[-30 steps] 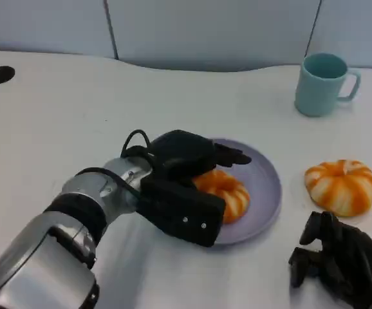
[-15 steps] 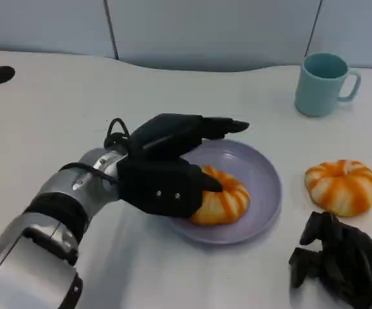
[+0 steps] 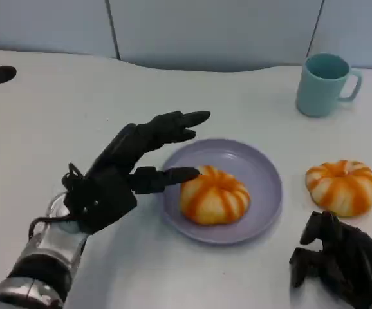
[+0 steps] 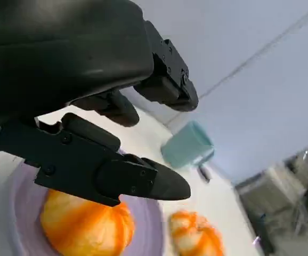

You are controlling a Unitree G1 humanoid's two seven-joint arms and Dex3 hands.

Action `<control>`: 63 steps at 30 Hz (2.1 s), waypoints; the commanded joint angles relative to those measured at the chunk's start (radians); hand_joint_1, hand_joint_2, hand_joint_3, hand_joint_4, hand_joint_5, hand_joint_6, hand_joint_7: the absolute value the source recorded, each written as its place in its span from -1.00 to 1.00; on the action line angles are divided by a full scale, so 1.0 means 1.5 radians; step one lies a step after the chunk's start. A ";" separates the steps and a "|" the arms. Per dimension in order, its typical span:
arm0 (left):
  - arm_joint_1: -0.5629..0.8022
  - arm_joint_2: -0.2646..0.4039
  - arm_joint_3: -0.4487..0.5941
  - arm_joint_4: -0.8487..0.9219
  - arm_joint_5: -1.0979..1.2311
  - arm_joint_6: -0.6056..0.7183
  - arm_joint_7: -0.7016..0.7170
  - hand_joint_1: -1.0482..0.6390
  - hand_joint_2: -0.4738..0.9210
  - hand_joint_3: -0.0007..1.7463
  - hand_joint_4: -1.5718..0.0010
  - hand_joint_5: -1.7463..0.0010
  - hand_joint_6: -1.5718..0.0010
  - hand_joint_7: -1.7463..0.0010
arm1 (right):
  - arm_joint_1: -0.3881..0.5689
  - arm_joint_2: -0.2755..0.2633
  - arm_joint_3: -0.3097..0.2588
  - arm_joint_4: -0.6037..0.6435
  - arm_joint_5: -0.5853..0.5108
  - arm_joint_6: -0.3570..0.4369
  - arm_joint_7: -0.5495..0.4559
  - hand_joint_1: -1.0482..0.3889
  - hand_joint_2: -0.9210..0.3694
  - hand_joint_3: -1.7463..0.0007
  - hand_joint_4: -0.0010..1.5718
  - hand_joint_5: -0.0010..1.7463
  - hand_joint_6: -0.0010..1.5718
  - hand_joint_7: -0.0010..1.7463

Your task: Grasp the bread from the table and place it into the plate.

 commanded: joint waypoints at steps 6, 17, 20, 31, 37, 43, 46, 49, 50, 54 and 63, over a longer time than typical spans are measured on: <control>0.167 -0.064 0.111 -0.201 -0.271 0.178 -0.155 -0.38 1.00 -0.64 -0.01 0.15 -0.01 0.79 | 0.018 -0.007 -0.009 -0.011 0.002 0.041 -0.011 -0.21 -1.00 0.50 0.61 0.55 0.47 0.45; 0.313 -0.052 0.157 -0.478 -0.363 0.516 -0.133 -0.15 0.99 -0.60 0.07 -0.34 -0.12 0.52 | 0.022 -0.013 -0.004 -0.022 0.000 0.047 -0.004 -0.20 -1.00 0.48 0.59 0.56 0.47 0.46; 0.338 -0.055 0.165 -0.505 -0.353 0.546 -0.113 -0.10 0.73 -0.20 0.06 -0.61 0.10 -0.13 | 0.019 -0.015 -0.007 -0.013 0.002 0.038 0.007 -0.19 -1.00 0.47 0.59 0.56 0.45 0.45; 0.378 -0.063 0.170 -0.497 -0.324 0.549 -0.108 -0.11 0.67 0.06 0.03 -0.99 0.24 -0.68 | 0.019 -0.013 -0.014 -0.004 0.002 0.026 0.007 -0.20 -1.00 0.48 0.59 0.55 0.44 0.45; 0.378 -0.062 0.168 -0.475 -0.275 0.526 -0.091 -0.11 0.62 0.12 -0.03 -1.00 0.22 -0.72 | 0.013 -0.009 -0.022 0.001 0.004 0.023 -0.002 -0.19 -1.00 0.46 0.59 0.57 0.45 0.45; 0.373 -0.061 0.166 -0.450 -0.243 0.517 -0.083 -0.12 0.47 0.32 -0.11 -1.00 0.20 -0.78 | 0.008 -0.003 -0.031 0.009 0.006 0.016 -0.003 -0.19 -1.00 0.49 0.62 0.53 0.48 0.43; 0.365 -0.061 0.168 -0.433 -0.246 0.513 -0.090 -0.11 0.44 0.36 -0.12 -1.00 0.19 -0.79 | 0.005 -0.003 -0.032 0.011 0.003 0.011 -0.006 -0.19 -1.00 0.48 0.60 0.54 0.47 0.45; 0.353 -0.058 0.169 -0.407 -0.243 0.499 -0.095 -0.12 0.43 0.36 -0.09 -1.00 0.20 -0.80 | 0.001 -0.004 -0.033 0.017 0.002 0.002 -0.005 -0.20 -1.00 0.46 0.61 0.55 0.47 0.46; 0.351 -0.057 0.169 -0.403 -0.242 0.495 -0.096 -0.12 0.43 0.36 -0.09 -1.00 0.20 -0.80 | 0.001 -0.004 -0.033 0.018 0.003 0.001 -0.004 -0.20 -1.00 0.46 0.61 0.55 0.47 0.46; 0.348 -0.057 0.169 -0.396 -0.242 0.489 -0.097 -0.13 0.43 0.36 -0.08 -1.00 0.20 -0.80 | 0.000 -0.004 -0.032 0.020 0.003 -0.002 -0.004 -0.20 -1.00 0.46 0.61 0.55 0.47 0.46; 0.331 -0.067 0.161 -0.377 -0.240 0.499 -0.087 -0.12 0.41 0.38 -0.10 -1.00 0.22 -0.79 | -0.017 -0.030 -0.041 0.054 0.000 -0.002 0.013 -0.18 -1.00 0.44 0.59 0.58 0.48 0.47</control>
